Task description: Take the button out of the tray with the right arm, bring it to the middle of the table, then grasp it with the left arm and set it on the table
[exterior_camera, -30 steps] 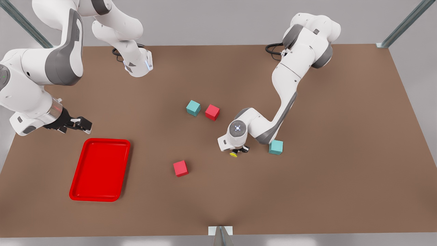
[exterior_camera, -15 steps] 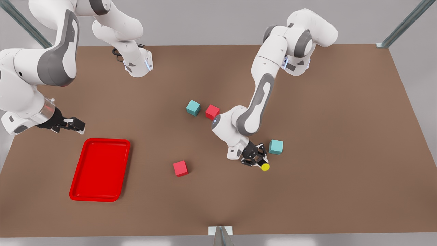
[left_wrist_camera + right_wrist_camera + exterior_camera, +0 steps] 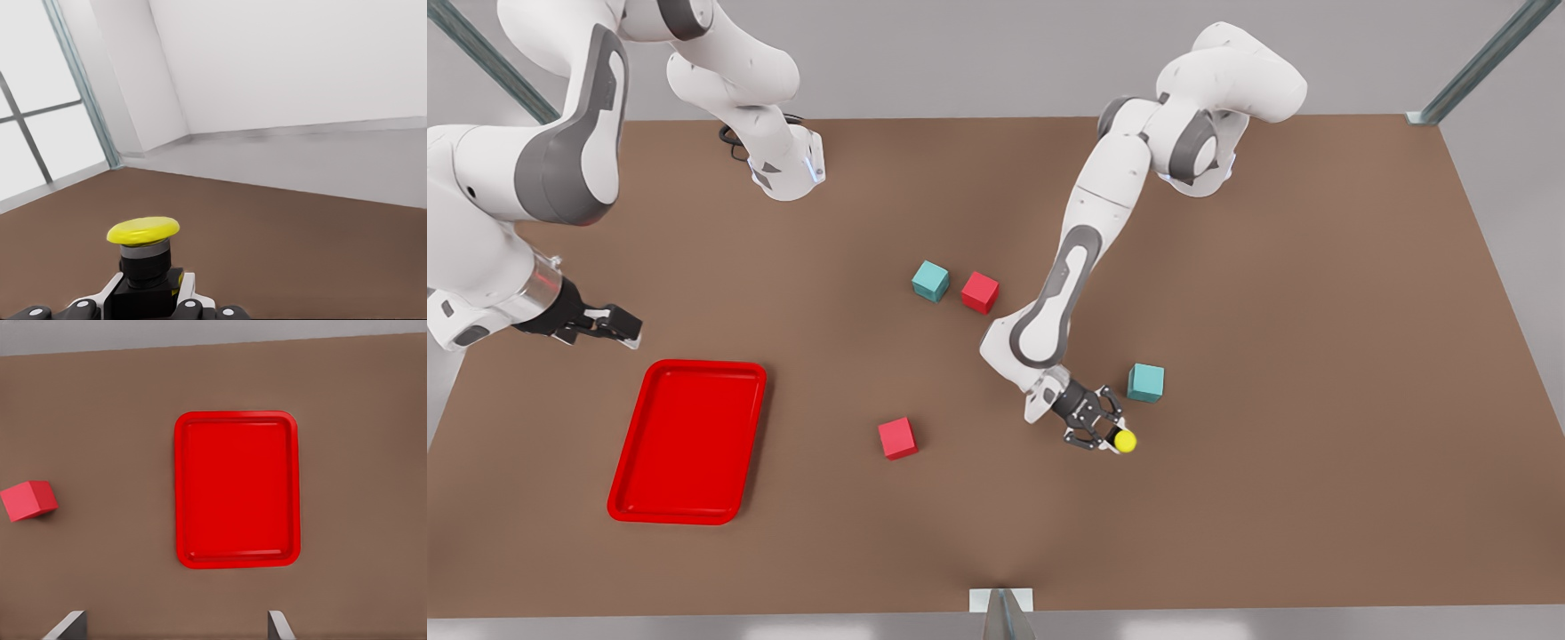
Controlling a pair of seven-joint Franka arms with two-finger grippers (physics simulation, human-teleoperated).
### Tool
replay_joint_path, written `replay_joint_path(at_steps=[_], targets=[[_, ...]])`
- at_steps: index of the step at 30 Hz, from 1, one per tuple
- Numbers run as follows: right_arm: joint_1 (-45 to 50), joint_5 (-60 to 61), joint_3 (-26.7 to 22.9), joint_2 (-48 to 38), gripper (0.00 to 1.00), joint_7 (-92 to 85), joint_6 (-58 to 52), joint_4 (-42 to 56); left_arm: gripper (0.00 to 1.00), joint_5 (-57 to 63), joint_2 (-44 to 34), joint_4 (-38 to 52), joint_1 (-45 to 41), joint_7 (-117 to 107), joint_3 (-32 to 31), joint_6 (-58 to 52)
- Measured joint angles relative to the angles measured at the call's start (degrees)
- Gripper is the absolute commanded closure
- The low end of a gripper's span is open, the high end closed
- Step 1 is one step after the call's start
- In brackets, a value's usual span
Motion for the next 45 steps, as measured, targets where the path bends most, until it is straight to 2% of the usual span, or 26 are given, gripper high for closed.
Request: replay_joint_path(at_steps=[16,18,19,45], targets=[[0.3,0.1,0.3,-0.1,0.00,-0.1,-0.5,0.0,0.54,4.1,3.1,-0.4,0.4,-16.1,-0.1,3.1],[0.4,0.1,0.3,-0.1,0.00,-0.1,-0.5,0.0,0.26,4.6,3.2,-0.5,0.4,-17.4,-0.1,3.2],[0.4,0.1,0.3,-0.1,0.00,-0.1,-0.5,0.0,0.00,4.8,3.2,-0.6,0.4,-18.0,-0.1,3.3],[1.8,-0.2,0.5,-0.1,0.00,0.0,-0.7,-0.1,0.00,6.0,3.3,-0.7,0.9,-25.7,0.0,3.2]])
